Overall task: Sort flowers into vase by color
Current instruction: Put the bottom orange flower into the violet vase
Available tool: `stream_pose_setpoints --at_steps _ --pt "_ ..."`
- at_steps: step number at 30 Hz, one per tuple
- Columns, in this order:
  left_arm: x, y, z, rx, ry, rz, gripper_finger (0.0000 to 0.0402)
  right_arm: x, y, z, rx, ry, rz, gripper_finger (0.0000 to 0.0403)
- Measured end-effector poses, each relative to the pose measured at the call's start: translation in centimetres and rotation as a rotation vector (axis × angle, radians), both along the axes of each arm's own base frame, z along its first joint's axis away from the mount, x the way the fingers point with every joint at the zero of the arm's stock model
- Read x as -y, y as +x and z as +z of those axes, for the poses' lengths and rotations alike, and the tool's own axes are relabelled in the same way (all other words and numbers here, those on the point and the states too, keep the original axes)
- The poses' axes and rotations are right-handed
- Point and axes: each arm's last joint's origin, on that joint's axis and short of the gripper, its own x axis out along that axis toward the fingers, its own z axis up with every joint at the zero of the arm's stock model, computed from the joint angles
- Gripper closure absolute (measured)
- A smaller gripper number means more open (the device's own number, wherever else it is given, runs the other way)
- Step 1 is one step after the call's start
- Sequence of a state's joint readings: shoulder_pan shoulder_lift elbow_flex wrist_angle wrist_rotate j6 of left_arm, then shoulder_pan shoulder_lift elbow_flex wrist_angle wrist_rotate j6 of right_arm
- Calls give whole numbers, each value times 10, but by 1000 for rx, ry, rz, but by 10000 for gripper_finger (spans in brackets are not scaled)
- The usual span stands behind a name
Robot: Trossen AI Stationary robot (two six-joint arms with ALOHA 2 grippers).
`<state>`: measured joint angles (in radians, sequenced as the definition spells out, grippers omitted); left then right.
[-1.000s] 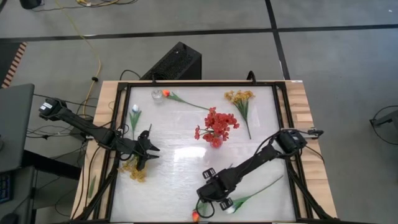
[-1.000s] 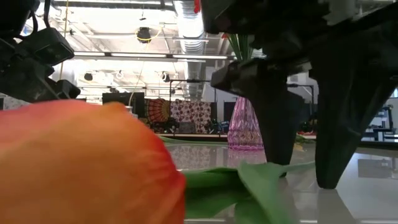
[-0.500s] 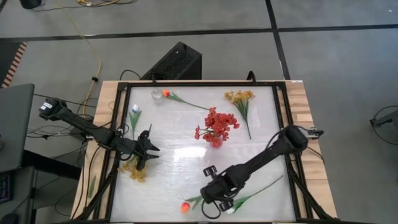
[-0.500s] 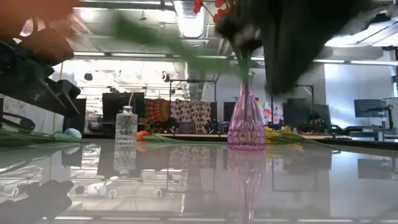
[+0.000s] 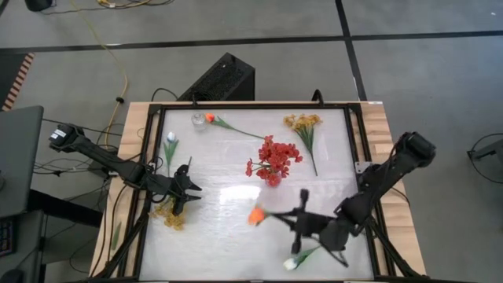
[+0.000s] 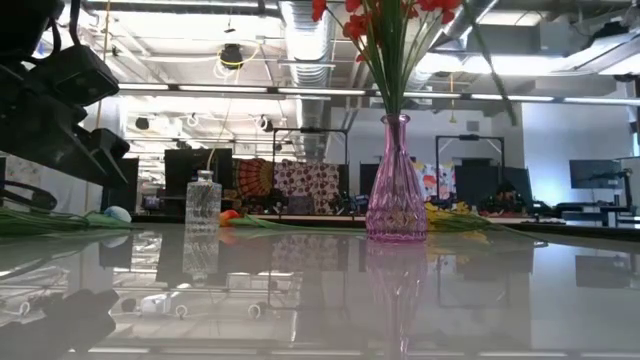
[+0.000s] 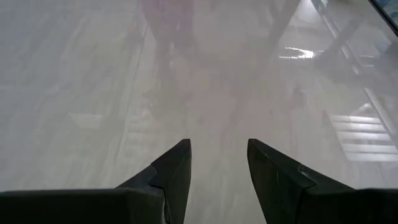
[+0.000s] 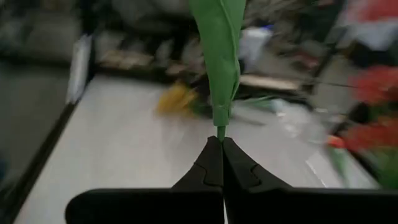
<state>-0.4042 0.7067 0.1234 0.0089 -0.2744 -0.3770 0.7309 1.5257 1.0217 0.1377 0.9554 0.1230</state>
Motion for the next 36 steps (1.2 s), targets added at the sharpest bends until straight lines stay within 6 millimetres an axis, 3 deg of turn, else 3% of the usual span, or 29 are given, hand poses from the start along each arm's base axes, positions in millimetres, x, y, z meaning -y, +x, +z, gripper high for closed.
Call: stream_pose_setpoints --at_steps 5,9,21,26,30,36 --pt "0 0 1 6 -5 2 255 15 -25 -22 143 -12 -203 389" --pt "0 0 1 7 -6 4 255 28 -35 -24 212 -7 -319 389" --pt "0 0 0 2 -8 6 255 71 -55 23 256 7 -643 389" --pt "0 0 0 2 -8 6 255 102 -54 22 276 19 -751 389" --pt "0 0 0 1 -12 1 255 124 -51 10 382 139 -815 389" --pt "0 0 0 1 -12 1 255 131 -39 -1 456 241 -721 389"
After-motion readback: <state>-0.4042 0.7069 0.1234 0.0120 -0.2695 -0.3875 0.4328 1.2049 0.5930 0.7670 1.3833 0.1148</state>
